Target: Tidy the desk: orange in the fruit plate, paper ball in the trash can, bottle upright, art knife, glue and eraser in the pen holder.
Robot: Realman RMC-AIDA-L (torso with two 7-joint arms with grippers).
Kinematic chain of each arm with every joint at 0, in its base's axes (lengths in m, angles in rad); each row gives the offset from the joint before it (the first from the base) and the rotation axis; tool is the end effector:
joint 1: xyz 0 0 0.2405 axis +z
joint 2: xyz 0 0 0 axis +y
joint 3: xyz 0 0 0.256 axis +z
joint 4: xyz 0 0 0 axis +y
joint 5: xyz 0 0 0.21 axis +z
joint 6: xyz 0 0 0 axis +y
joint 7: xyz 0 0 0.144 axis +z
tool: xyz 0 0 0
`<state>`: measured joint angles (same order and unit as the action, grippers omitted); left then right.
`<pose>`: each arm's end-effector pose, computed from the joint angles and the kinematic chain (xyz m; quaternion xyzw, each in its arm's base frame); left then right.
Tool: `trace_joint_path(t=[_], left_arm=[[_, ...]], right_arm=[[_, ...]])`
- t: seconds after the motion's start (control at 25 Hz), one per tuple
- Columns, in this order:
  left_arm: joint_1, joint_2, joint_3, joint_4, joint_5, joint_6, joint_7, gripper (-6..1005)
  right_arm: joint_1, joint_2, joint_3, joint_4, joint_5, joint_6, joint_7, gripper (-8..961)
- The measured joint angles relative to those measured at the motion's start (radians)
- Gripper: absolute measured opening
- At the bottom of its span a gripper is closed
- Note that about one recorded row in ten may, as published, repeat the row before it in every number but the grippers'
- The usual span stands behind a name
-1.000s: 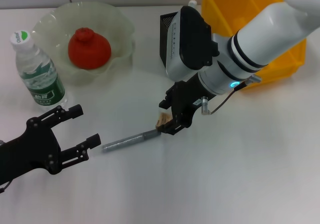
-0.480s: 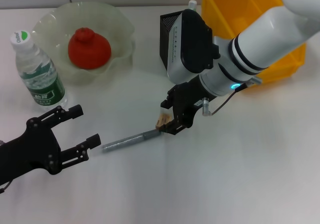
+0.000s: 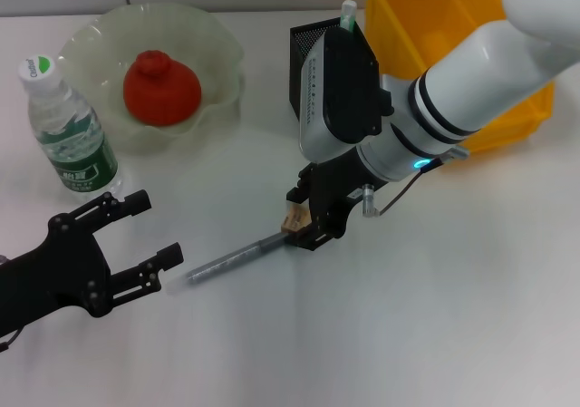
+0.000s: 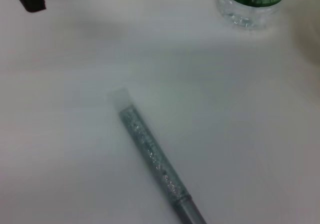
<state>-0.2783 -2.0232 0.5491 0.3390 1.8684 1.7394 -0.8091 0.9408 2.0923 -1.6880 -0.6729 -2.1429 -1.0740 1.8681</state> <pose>-0.3282 0.2264 -0.0005 -0.8991 -0.1588 -0.3453 0.2171 0.1425 0.3767 -0.1207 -0.9905 0.0075 -0.1305 0.0424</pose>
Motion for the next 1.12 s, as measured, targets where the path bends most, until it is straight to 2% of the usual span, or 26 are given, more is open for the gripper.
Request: trace_joint_path(t=[0.32, 0.52, 1.12], left_arm=[[-0.001, 0.0, 0.001, 0.0, 0.0, 0.0, -0.003, 800], [-0.003, 0.001, 0.002, 0.0, -0.001, 0.002, -0.004, 800], [-0.004, 0.002, -0.003, 0.007, -0.002, 0.012, -0.006, 800]], right_arm=[[-0.001, 0.0, 0.0, 0.009, 0.0, 0.018, 0.004, 624], [0.0, 0.0, 0.001, 0.011, 0.0, 0.019, 0.004, 466], [-0.008, -0.001, 0.013, -0.015, -0.001, -0.021, 0.011, 452]])
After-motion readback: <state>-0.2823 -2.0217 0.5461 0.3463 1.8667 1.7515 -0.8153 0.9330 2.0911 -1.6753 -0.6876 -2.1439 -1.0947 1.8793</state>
